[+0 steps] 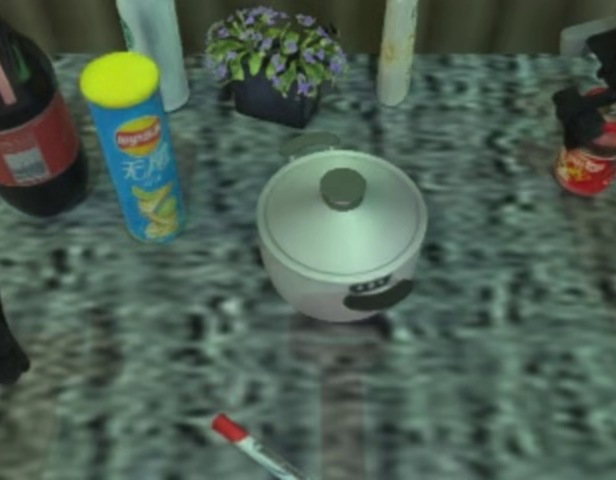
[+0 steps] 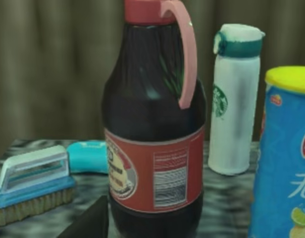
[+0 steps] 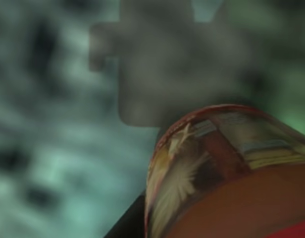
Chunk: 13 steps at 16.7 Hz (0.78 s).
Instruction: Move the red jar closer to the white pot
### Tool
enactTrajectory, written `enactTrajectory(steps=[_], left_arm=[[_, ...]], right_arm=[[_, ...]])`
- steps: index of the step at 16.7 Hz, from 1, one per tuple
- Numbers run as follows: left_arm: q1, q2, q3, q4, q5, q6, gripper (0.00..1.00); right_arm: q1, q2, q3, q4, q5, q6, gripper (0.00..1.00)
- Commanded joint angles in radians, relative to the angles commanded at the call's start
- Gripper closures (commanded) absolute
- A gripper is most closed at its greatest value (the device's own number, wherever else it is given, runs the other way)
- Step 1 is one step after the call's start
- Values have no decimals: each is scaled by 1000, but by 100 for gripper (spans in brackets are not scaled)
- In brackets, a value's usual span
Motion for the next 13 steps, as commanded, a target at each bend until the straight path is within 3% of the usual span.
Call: enactTrajectory(steps=[5,13], left_arm=[[0,0,0,0,0,0,0],[0,0,0,0,0,0,0]], right_arm=[[1,-75,-72,-2,-3,-1,100],[6,-475,-445,-23,-6,0,100]])
